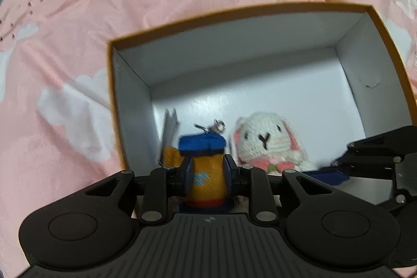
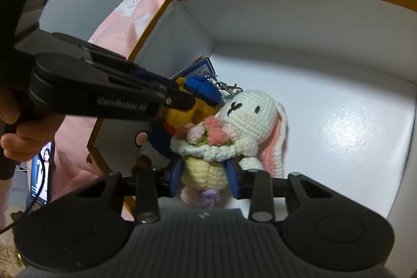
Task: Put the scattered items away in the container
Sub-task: 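Lower and release the bear in the box while right tool releases the bunny beside it, then withdraw both tools from the box toward the remaining items, then grasp the orange crocheted ball with left tool while right tool grasps the pink pompom, then lift and carry the orange ball with left tool while right tool carries the pompom to the box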
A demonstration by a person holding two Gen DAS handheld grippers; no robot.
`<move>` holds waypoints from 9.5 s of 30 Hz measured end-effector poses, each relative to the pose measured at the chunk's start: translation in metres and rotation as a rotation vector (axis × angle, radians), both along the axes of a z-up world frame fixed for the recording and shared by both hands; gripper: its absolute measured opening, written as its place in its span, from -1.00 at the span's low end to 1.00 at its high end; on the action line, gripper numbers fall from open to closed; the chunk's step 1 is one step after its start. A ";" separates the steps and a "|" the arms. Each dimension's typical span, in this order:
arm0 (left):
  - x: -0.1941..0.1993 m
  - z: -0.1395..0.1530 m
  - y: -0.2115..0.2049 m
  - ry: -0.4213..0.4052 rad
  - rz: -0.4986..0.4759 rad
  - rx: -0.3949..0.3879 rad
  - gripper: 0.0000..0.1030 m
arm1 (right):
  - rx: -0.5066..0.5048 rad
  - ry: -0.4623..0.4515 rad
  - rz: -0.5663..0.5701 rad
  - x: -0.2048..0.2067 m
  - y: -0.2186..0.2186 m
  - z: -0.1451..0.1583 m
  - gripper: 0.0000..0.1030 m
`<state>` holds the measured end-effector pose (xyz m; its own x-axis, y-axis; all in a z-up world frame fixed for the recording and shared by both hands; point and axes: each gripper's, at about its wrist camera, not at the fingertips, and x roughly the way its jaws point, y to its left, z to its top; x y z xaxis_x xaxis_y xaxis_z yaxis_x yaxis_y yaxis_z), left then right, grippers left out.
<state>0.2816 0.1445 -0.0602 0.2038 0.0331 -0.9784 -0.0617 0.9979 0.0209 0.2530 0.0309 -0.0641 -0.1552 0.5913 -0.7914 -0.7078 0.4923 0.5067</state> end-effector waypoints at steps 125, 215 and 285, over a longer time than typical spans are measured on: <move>-0.240 0.023 -0.088 -0.381 -0.272 -0.143 0.34 | 0.014 -0.476 -0.086 -0.176 -0.115 0.015 0.28; -0.256 -0.005 -0.089 -0.363 -0.322 -0.195 -0.03 | -0.120 -0.461 -0.030 -0.181 -0.099 -0.033 -0.12; -0.046 0.013 -0.017 -0.428 -0.408 0.258 -0.03 | 0.095 -0.302 -0.236 0.024 0.017 0.031 -0.10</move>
<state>0.2356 0.1277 -0.0468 0.6200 0.0935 -0.7790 0.2660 0.9090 0.3208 0.2769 0.0479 -0.0336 0.2253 0.6554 -0.7209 -0.7045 0.6207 0.3441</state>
